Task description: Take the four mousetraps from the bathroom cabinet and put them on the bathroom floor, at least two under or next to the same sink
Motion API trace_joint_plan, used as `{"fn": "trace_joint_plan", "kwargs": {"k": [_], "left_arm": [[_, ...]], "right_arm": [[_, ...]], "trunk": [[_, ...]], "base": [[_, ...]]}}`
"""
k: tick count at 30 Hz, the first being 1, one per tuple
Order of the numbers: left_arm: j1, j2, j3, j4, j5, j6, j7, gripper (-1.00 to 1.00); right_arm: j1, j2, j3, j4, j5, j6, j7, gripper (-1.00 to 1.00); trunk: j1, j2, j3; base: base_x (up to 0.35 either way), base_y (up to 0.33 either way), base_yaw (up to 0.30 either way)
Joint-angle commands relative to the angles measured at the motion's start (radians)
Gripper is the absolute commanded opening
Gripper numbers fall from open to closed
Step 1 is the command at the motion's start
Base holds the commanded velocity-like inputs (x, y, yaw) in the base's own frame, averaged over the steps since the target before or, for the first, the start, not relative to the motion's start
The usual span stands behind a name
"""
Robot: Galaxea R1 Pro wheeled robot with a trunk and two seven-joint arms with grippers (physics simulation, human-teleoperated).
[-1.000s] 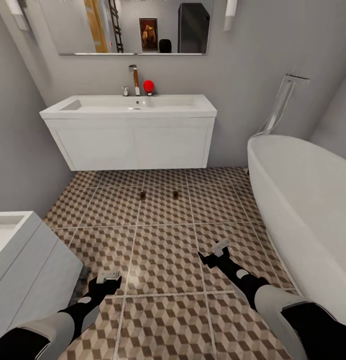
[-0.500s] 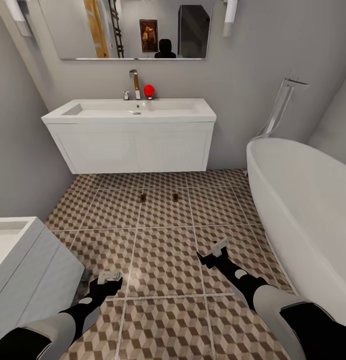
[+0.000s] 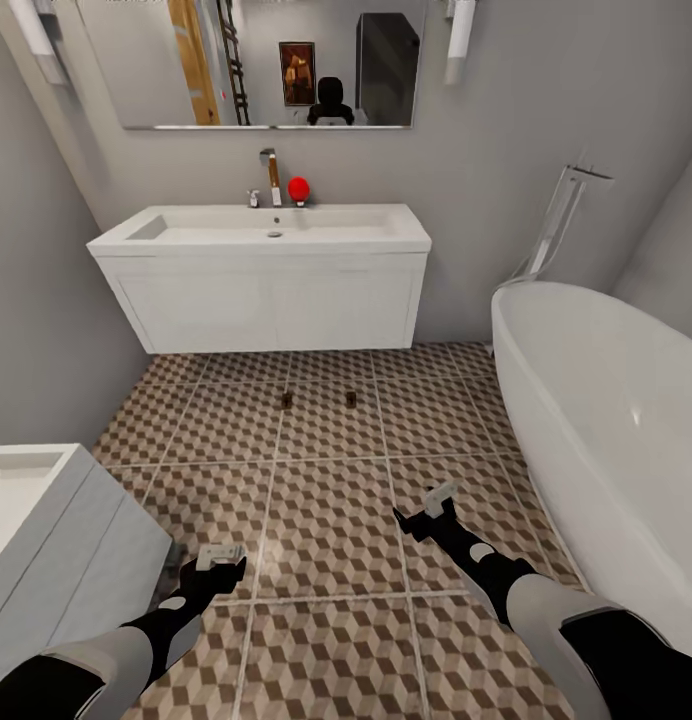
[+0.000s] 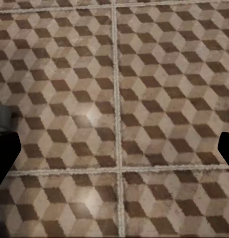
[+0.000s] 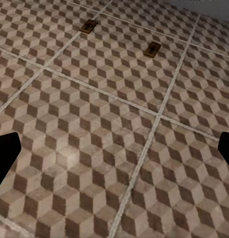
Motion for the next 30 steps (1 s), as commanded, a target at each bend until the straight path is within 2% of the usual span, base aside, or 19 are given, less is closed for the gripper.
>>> {"fn": "trace_joint_plan", "kwargs": {"k": [1, 30], "left_arm": [[-0.001, 0.000, -0.008, 0.004, 0.009, -0.006, -0.003, 1.00], [-0.001, -0.002, -0.008, 0.007, 0.009, -0.005, -0.003, 1.00]], "right_arm": [[-0.001, 0.000, -0.006, 0.001, 0.010, -0.003, 0.000, 1.00], [-0.001, 0.000, -0.006, 0.001, 0.010, -0.005, 0.000, 1.00]], "trunk": [[-0.004, 0.007, 0.003], [-0.115, 0.210, 0.093]], "base": [[0.000, 0.000, 0.000], [0.000, 0.000, 0.000]]}}
